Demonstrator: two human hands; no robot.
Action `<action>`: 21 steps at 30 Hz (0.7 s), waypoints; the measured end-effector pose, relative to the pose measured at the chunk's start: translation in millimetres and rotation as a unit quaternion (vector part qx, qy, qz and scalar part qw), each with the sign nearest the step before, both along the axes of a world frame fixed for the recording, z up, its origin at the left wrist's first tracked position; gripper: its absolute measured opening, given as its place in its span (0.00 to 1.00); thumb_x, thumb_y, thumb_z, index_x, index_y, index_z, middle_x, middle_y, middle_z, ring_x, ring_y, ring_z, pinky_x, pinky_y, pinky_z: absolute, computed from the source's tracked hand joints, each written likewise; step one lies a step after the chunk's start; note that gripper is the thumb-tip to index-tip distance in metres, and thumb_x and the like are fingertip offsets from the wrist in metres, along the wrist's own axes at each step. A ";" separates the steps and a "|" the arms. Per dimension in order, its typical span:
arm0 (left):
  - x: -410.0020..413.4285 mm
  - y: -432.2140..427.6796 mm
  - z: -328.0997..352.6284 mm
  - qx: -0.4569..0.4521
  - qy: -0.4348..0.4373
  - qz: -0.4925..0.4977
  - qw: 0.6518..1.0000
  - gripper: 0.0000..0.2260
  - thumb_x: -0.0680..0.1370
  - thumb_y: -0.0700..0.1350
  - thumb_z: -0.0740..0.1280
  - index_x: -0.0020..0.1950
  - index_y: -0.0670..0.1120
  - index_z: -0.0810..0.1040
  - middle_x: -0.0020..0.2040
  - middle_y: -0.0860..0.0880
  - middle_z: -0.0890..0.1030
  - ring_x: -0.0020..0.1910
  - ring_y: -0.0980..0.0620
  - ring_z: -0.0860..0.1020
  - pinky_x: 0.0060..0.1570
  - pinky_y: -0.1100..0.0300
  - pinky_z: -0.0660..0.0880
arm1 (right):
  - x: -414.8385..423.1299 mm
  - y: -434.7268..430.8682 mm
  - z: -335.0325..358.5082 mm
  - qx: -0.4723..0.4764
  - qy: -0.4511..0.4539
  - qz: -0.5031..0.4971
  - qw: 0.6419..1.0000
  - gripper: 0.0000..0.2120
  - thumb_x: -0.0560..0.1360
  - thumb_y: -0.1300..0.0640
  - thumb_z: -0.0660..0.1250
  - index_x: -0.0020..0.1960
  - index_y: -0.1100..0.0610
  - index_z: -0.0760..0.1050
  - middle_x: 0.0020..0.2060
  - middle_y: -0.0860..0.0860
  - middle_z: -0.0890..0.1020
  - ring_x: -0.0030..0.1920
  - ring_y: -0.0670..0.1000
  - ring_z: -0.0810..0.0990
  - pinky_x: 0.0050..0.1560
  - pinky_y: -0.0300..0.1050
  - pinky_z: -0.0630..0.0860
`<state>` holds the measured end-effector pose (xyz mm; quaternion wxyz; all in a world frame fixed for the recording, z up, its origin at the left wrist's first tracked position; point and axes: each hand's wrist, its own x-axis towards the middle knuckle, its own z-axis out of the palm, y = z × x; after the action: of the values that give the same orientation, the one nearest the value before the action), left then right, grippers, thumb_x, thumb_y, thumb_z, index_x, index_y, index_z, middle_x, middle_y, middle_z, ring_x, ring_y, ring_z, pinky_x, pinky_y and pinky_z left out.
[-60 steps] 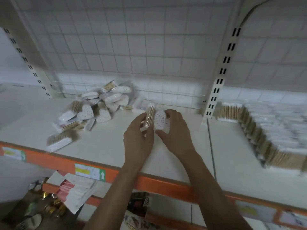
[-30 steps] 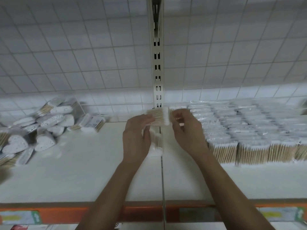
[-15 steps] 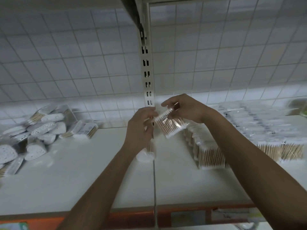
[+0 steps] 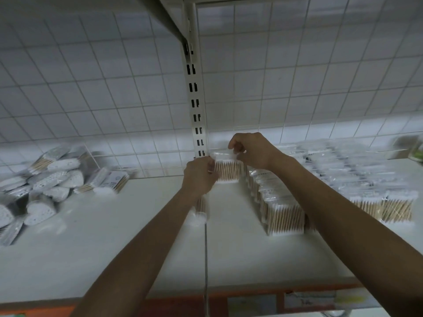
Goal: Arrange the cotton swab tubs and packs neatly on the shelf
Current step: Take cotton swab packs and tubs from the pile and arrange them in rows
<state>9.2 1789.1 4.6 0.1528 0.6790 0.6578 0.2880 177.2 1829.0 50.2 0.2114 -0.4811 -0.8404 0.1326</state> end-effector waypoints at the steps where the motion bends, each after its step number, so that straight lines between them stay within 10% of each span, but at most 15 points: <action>1: 1.6 1.0 -1.2 -0.002 0.012 0.004 1.000 0.06 0.73 0.43 0.71 0.48 0.45 0.81 0.46 0.49 0.83 0.47 0.51 0.81 0.52 0.58 0.75 | -0.7 2.1 -1.0 0.008 -0.024 -0.002 1.000 0.14 0.72 0.69 0.63 0.55 0.58 0.77 0.47 0.53 0.81 0.48 0.51 0.79 0.53 0.43 0.75; 21: 12.5 22.1 -12.1 -0.045 0.104 0.043 0.993 0.12 0.75 0.48 0.68 0.36 0.43 0.76 0.35 0.47 0.78 0.39 0.47 0.80 0.38 0.58 0.74 | -8.4 22.6 -15.1 0.078 -0.128 -0.079 0.986 0.12 0.74 0.65 0.63 0.52 0.54 0.78 0.50 0.51 0.81 0.52 0.53 0.77 0.47 0.43 0.72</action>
<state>21.7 1811.2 -7.5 0.1015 0.6691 0.7108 0.1919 168.9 1851.6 35.1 0.1490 -0.5407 -0.8278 -0.0130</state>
